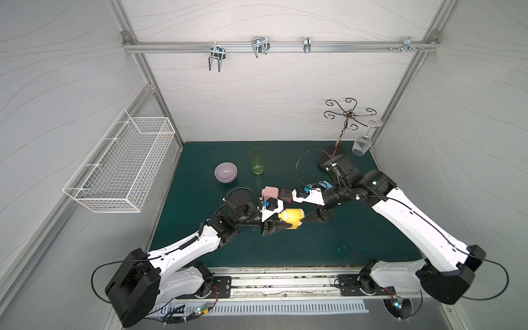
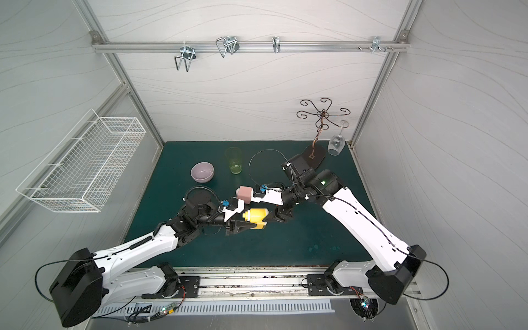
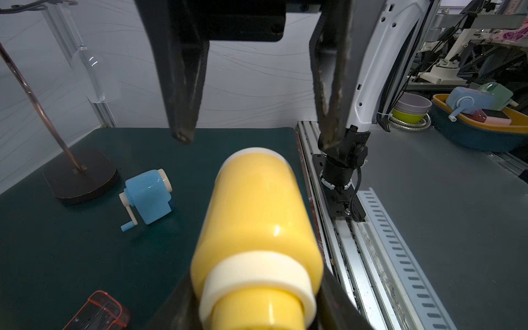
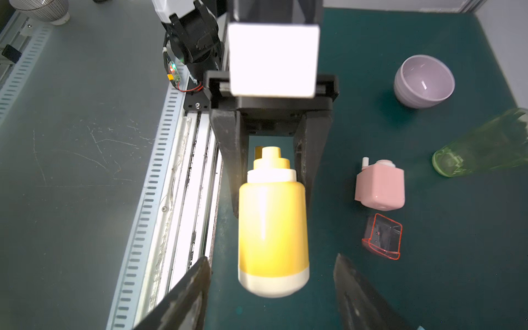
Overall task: Put the tray back into the pencil sharpener
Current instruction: Place the pencil sharpener at the center of the board.
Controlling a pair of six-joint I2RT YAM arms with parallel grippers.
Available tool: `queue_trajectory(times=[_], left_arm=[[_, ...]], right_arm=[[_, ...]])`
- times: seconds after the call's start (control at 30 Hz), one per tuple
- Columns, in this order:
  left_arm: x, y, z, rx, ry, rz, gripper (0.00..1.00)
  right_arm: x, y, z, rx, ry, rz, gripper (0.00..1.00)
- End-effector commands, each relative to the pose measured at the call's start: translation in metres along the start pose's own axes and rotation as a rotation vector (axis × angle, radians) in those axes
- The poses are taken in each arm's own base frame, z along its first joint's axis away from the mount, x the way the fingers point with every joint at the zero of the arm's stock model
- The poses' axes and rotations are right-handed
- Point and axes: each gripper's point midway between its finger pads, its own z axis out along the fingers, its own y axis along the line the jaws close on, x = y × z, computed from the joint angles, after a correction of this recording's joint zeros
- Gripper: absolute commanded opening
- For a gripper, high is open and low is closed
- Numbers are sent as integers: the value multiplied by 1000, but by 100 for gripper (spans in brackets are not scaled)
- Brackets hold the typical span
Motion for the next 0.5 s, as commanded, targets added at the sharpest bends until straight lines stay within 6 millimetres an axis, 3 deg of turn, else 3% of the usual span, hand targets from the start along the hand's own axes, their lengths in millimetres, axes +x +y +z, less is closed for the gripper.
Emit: queue_trajectory(times=[0.0,0.23,0.47], left_arm=[[-40,2,0,6,-78,103,0],[-36,8,3,-33,-68,83,0],[-36,10,7,-42,-67,66,0]], right_arm=[[10,7,13,-56,40,42,67],[25,12,30,-102,65,103,62],[20,11,36,-109,25,110,56]])
